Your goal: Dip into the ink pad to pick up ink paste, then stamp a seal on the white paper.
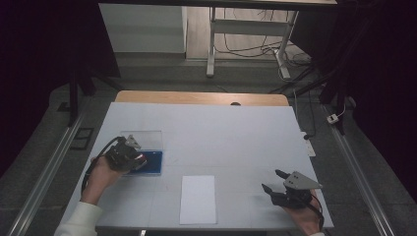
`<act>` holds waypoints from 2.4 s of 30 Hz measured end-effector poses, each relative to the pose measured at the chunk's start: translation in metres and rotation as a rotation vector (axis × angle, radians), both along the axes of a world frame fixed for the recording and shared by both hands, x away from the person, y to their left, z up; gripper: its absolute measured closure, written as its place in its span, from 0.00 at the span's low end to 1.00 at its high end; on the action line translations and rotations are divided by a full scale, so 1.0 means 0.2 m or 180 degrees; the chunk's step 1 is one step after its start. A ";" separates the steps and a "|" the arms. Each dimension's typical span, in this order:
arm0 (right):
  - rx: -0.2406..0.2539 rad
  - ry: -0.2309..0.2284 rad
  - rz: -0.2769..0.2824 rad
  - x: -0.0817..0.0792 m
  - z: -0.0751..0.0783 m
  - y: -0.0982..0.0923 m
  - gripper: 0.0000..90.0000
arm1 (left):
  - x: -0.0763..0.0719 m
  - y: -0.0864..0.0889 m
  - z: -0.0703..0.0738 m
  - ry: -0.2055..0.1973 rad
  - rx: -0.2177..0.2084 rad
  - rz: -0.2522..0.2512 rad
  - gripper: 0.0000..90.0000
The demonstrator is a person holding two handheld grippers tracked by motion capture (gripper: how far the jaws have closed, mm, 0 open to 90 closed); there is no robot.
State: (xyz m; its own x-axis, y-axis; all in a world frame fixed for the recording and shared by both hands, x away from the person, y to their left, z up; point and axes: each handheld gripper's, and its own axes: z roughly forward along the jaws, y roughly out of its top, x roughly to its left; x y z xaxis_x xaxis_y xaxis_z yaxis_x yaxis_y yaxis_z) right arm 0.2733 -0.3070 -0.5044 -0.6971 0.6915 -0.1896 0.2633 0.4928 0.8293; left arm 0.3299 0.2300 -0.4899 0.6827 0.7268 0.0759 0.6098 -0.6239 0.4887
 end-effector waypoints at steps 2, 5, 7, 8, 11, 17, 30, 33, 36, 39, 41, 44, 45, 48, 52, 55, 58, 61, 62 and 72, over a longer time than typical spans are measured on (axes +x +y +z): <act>-0.0017 -0.0015 -0.0013 0.00 0.00 0.00 0.32 | 0.00 0.00 0.00 0.0003 0.0011 0.0000 0.79; -0.0001 -0.0005 0.0000 0.00 0.00 0.00 0.32 | 0.00 -0.01 0.01 -0.0003 0.0072 -0.0009 0.79; -0.0006 -0.0001 -0.0001 0.00 0.00 0.00 0.32 | 0.00 -0.02 0.02 -0.0007 0.0118 -0.0020 0.79; -0.0007 -0.0003 -0.0004 0.00 0.00 0.00 0.32 | 0.00 -0.03 0.02 -0.0028 0.0138 -0.0029 0.79; 0.0003 -0.0003 -0.0008 0.00 -0.01 0.00 0.32 | 0.01 0.00 0.03 -0.0010 0.0003 -0.0045 0.78; -0.0005 0.0011 -0.0025 0.00 -0.01 -0.01 0.32 | 0.00 0.03 0.05 -0.0097 -0.0061 0.0008 0.78; 0.0005 0.0016 -0.0040 0.00 -0.01 -0.02 0.32 | -0.05 0.09 0.19 -0.0314 -0.0610 0.0015 0.78; -0.0011 0.0023 -0.0057 0.00 -0.01 -0.02 0.32 | -0.05 0.09 0.19 -0.0302 -0.0693 -0.0024 0.78; -0.0015 0.0021 -0.0058 0.00 -0.01 -0.02 0.32 | -0.06 0.09 0.20 -0.0314 -0.0750 -0.0040 0.78; -0.0015 0.0020 -0.0060 0.00 -0.01 -0.02 0.32 | -0.06 0.08 0.21 -0.0329 -0.0817 -0.0079 0.78; 0.0002 0.0024 -0.0046 0.00 -0.02 -0.03 0.32 | -0.07 0.06 0.22 -0.0321 -0.0865 -0.0139 0.78; -0.0002 0.0026 -0.0048 0.00 -0.02 -0.03 0.32 | -0.07 0.03 0.22 -0.0321 -0.0881 -0.0210 0.78; -0.0022 0.0019 -0.0060 0.00 -0.02 -0.03 0.32 | -0.07 0.02 0.22 -0.0321 -0.0887 -0.0232 0.78; -0.0010 0.0022 -0.0054 0.00 -0.02 -0.03 0.32 | -0.08 0.00 0.23 -0.0343 -0.0905 -0.0264 0.78; 0.0008 0.0022 -0.0062 0.00 -0.02 -0.03 0.32 | -0.09 -0.02 0.25 -0.0365 -0.0947 -0.0339 0.78; 0.0004 0.0012 -0.0061 0.00 -0.02 -0.03 0.32 | -0.10 -0.06 0.27 -0.0361 -0.0957 -0.0425 0.78; 0.0002 0.0013 -0.0062 0.00 -0.02 -0.03 0.32 | -0.12 -0.09 0.28 -0.0349 -0.1032 -0.0514 0.78; -0.0005 0.0010 -0.0059 0.00 -0.02 -0.03 0.32 | -0.13 -0.12 0.29 -0.0355 -0.1035 -0.0590 0.78; -0.0011 0.0011 -0.0062 0.00 -0.02 -0.03 0.32 | -0.13 -0.13 0.30 -0.0355 -0.1031 -0.0610 0.78; -0.0010 -0.0012 -0.0080 0.00 -0.01 -0.03 0.32 | -0.16 -0.20 0.32 -0.0346 -0.1065 -0.0794 0.78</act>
